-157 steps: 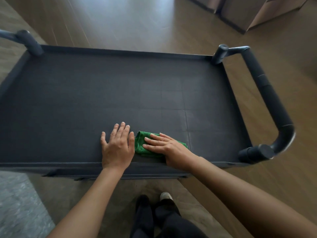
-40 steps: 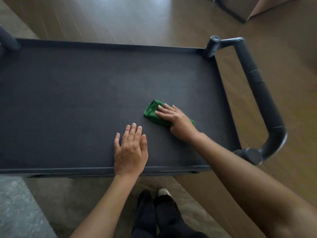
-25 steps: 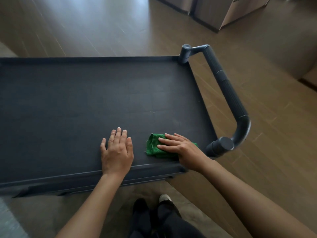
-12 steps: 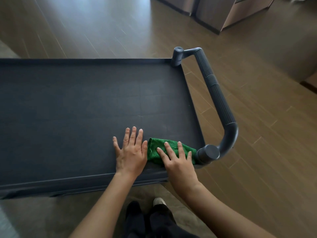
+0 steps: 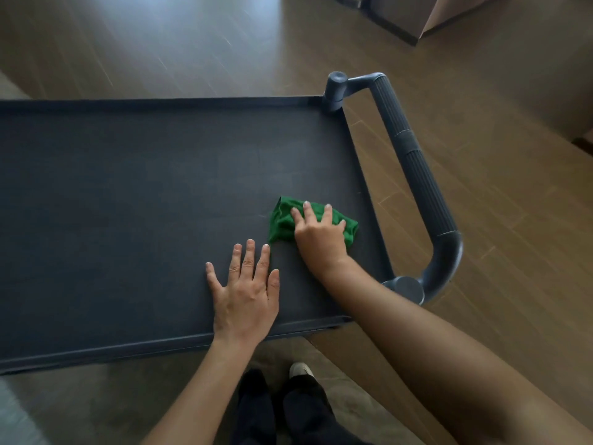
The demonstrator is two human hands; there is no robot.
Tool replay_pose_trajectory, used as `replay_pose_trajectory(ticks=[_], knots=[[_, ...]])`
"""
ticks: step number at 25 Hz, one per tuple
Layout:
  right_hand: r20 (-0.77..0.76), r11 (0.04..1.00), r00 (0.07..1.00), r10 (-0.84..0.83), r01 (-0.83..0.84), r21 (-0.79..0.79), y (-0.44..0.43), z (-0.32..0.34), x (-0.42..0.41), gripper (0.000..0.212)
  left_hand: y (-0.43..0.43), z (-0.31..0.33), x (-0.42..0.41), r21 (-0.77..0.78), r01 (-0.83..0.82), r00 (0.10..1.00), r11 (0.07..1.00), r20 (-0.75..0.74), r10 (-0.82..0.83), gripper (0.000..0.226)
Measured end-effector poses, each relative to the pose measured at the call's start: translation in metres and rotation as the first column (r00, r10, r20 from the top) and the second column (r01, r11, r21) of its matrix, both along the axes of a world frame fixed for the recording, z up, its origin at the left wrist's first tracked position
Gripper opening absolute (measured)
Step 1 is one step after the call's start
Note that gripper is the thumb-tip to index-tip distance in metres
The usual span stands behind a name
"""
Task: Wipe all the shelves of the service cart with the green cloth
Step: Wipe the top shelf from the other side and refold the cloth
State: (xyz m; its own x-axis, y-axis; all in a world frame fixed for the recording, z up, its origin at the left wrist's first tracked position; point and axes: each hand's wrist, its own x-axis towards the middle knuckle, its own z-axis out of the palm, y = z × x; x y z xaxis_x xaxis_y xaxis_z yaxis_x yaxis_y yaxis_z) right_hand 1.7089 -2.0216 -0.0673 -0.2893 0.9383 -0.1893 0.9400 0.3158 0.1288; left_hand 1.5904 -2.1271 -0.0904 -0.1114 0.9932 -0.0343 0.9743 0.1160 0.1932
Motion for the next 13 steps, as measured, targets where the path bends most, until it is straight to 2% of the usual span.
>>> replay_pose_trajectory(ticks=[3, 7, 13], knots=[[-0.027, 0.993, 0.994, -0.108, 0.106, -0.052, 0.067, 0.005, -0.018, 0.052, 0.0, 0.001, 0.001, 0.01, 0.005, 1.0, 1.0, -0.002, -0.005, 0.057], [-0.031, 0.976, 0.989, -0.146, 0.139, -0.166, 0.131, 0.018, -0.023, 0.056, 0.001, 0.0, 0.001, 0.018, 0.003, 1.0, 1.0, -0.007, -0.003, 0.055], [0.002, 0.981, 0.993, -0.116, 0.115, -0.156, 0.107, 0.023, -0.013, 0.061, -0.003, 0.0, 0.001, 0.015, -0.007, 1.0, 1.0, -0.011, 0.007, 0.054]])
